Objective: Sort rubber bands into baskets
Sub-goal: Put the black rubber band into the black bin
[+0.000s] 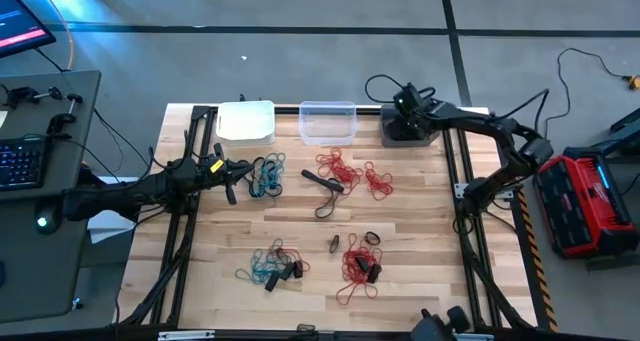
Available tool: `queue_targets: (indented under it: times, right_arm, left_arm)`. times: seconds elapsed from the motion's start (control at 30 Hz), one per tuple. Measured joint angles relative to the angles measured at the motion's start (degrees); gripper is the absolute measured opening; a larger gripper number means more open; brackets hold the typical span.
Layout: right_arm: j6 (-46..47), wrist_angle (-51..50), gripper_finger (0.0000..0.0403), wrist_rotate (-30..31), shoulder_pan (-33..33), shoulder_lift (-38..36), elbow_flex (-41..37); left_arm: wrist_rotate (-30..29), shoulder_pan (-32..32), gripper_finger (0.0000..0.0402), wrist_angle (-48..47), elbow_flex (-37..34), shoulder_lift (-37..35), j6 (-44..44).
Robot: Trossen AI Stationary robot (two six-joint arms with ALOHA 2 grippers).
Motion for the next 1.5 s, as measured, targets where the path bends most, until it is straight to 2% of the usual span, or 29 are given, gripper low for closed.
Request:
queue_targets:
  times: [0.13,0.2,0.43,0.63,0.8,1.17,1.5]
  right_arm:
    - [-0.82,1.29,0.0017,0.44,1.74,-0.04,-0.03]
    - [-1.46,2.07,0.0007,0.46,2.68,-0.60,-0.06]
    - [-3.41,6.74,0.0002,-1.01,4.62,-3.90,-0.10]
    - [-3.86,16.34,0.0001,-4.99,5.25,-5.96,-4.85]
    - [-3.58,19.19,0.0000,-5.16,7.04,-7.78,-7.98]
    - [-3.45,17.04,0.0000,1.62,15.60,-11.32,-8.58]
    - [-3.45,17.64,0.0000,2.10,20.55,-11.32,-8.58]
  left_arm:
    - [0.00,0.00,0.0000,-0.01,0.00,0.00,-0.80]
    - [0.75,0.00,0.0000,-0.03,0.00,-0.01,-1.75]
    - [2.00,0.02,0.0000,-0.10,0.00,0.00,-2.49]
    - [1.54,0.01,0.0000,-0.12,0.00,-0.01,-2.46]
    - [1.07,0.00,0.0000,-0.13,0.00,0.00,-2.45]
    - [1.07,0.02,0.0000,-0.26,0.00,1.76,-2.80]
    - [1.09,0.02,0.0000,2.38,0.00,5.71,-3.45]
